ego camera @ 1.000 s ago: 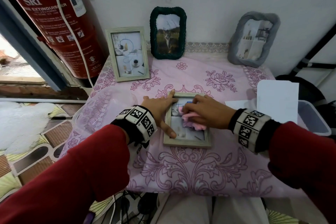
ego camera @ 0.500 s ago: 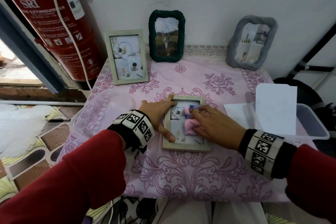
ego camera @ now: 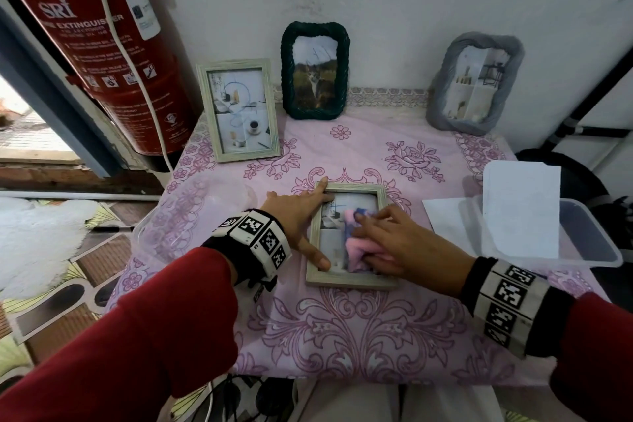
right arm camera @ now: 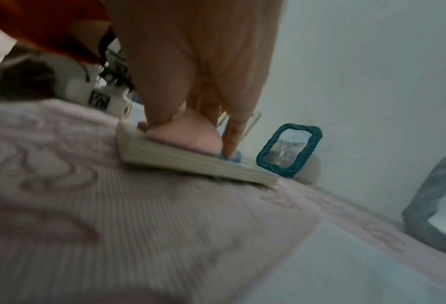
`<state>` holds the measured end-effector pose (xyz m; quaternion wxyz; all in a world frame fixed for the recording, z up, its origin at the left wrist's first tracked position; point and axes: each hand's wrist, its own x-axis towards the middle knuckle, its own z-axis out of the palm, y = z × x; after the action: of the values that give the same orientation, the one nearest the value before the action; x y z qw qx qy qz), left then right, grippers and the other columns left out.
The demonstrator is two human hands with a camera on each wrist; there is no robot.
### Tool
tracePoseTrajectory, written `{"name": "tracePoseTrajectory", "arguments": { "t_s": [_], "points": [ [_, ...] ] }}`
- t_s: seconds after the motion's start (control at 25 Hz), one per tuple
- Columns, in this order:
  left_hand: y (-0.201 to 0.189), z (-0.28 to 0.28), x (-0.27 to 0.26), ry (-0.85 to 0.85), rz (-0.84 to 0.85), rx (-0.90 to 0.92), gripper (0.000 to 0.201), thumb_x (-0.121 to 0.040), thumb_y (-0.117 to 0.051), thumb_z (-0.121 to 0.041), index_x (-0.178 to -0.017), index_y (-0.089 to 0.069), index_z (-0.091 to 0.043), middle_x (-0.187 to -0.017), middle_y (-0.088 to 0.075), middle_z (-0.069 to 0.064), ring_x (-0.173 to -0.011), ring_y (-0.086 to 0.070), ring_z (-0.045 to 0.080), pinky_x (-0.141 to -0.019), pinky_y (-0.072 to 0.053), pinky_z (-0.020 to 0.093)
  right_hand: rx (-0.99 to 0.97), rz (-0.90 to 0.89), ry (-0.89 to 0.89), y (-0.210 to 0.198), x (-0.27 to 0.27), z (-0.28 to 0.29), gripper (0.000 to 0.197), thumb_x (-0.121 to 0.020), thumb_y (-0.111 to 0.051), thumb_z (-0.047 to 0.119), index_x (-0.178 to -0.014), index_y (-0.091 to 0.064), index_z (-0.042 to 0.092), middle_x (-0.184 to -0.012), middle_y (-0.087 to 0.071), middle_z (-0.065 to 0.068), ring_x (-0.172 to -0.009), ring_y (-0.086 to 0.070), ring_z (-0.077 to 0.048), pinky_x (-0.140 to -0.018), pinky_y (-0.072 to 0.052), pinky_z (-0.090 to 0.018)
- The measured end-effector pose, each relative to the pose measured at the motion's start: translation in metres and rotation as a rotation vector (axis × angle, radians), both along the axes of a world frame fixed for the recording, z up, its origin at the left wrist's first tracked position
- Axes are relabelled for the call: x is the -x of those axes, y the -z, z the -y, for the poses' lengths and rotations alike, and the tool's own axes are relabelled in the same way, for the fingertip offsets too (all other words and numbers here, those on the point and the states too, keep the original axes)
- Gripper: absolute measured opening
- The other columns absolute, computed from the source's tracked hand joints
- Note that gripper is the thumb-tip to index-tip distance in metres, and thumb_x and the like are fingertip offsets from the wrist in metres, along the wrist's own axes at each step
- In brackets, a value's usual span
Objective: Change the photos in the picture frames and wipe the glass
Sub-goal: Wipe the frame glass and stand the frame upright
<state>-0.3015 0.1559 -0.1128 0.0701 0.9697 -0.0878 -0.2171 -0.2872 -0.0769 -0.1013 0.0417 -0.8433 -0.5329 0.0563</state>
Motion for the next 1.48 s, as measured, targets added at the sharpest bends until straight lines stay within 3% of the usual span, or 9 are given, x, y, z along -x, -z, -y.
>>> {"name": "tracePoseTrajectory", "arguments": {
  "t_s": [0.08,0.16,0.28,0.36,0.56,0.76,1.08,1.36,1.48],
  "points": [
    [0.0,0.0,0.001,0.0,0.003,0.004,0.128,-0.045,-0.072,-0.074,-0.147,-0.007,-0.03,-0.157,0.01,-0.011,-0.139,-0.032,0.016,-0.109,-0.026,0.057,0.109,0.136,0.099,0.002,-0.002,0.003,0.047,-0.091,-0.048,0.042,-0.132,-0.046,0.02,-0.143,-0.04,-0.01,-0.12,-0.042,-0.029,-0.103,-0.037,-0.035],
    [-0.001,0.001,0.002,-0.005,0.002,0.018,0.128,-0.046,-0.074,-0.072,-0.147,-0.008,-0.03,-0.157,0.01,-0.011,-0.14,-0.03,0.015,-0.109,-0.026,0.057,0.113,0.084,0.188,0.003,0.0,-0.005,0.049,-0.09,-0.051,0.039,-0.132,-0.046,0.016,-0.133,-0.045,-0.014,-0.115,-0.046,-0.03,-0.1,-0.038,-0.037],
    [-0.002,0.002,0.003,-0.003,0.0,0.008,0.128,-0.047,-0.074,-0.071,-0.148,-0.008,-0.029,-0.157,0.011,-0.011,-0.139,-0.031,0.015,-0.108,-0.028,0.056,-0.032,0.122,0.085,0.008,-0.011,-0.024,0.016,-0.082,-0.063,0.017,-0.095,-0.066,0.01,-0.099,-0.065,-0.011,-0.087,-0.059,-0.031,-0.085,-0.046,-0.036],
    [-0.004,0.003,0.002,0.001,0.005,-0.006,0.129,-0.046,-0.074,-0.072,-0.147,-0.008,-0.029,-0.158,0.009,-0.011,-0.137,-0.036,0.016,-0.107,-0.029,0.056,0.008,0.031,0.071,0.005,-0.023,-0.037,0.009,-0.086,-0.054,0.013,-0.084,-0.062,0.017,-0.096,-0.062,0.0,-0.094,-0.052,-0.025,-0.09,-0.033,-0.032],
    [-0.005,0.004,0.002,-0.003,0.011,-0.03,0.13,-0.045,-0.074,-0.073,-0.147,-0.006,-0.029,-0.158,0.005,-0.012,-0.135,-0.038,0.016,-0.108,-0.029,0.056,0.037,-0.091,-0.013,0.016,-0.018,-0.051,0.016,-0.087,-0.049,0.012,-0.098,-0.061,0.01,-0.12,-0.054,-0.007,-0.113,-0.043,-0.023,-0.099,-0.026,-0.027],
    [-0.002,0.003,0.001,0.002,0.011,-0.034,0.132,-0.043,-0.071,-0.077,-0.147,-0.005,-0.028,-0.157,0.009,-0.011,-0.136,-0.037,0.017,-0.108,-0.027,0.057,0.012,0.068,-0.074,0.006,-0.025,-0.014,0.008,-0.086,-0.051,0.01,-0.082,-0.058,0.009,-0.096,-0.062,-0.006,-0.086,-0.055,-0.025,-0.08,-0.032,-0.027],
    [0.0,0.003,-0.003,-0.011,0.012,-0.052,0.136,-0.038,-0.069,-0.08,-0.147,-0.005,-0.03,-0.157,-0.017,-0.007,-0.126,-0.049,0.021,-0.105,-0.028,0.061,0.035,-0.13,0.049,0.012,-0.032,-0.061,0.011,-0.082,-0.05,0.005,-0.085,-0.06,0.007,-0.098,-0.058,-0.005,-0.096,-0.048,-0.023,-0.091,-0.036,-0.036],
    [-0.002,0.004,-0.002,0.002,0.005,-0.068,0.135,-0.039,-0.068,-0.08,-0.147,-0.005,-0.03,-0.158,0.001,-0.01,-0.131,-0.044,0.019,-0.106,-0.026,0.06,0.13,-0.089,-0.116,-0.001,-0.008,-0.016,0.032,-0.091,-0.031,0.02,-0.108,-0.058,0.014,-0.113,-0.061,-0.001,-0.105,-0.05,-0.02,-0.093,-0.037,-0.035],
    [0.0,0.004,-0.001,0.006,0.014,-0.062,0.134,-0.04,-0.068,-0.081,-0.147,-0.006,-0.03,-0.158,0.005,-0.011,-0.133,-0.041,0.018,-0.107,-0.027,0.06,0.157,0.029,-0.08,-0.003,-0.025,-0.003,0.023,-0.096,-0.03,0.025,-0.099,-0.052,0.023,-0.105,-0.058,0.003,-0.098,-0.05,-0.019,-0.09,-0.038,-0.034]
  ]
}}
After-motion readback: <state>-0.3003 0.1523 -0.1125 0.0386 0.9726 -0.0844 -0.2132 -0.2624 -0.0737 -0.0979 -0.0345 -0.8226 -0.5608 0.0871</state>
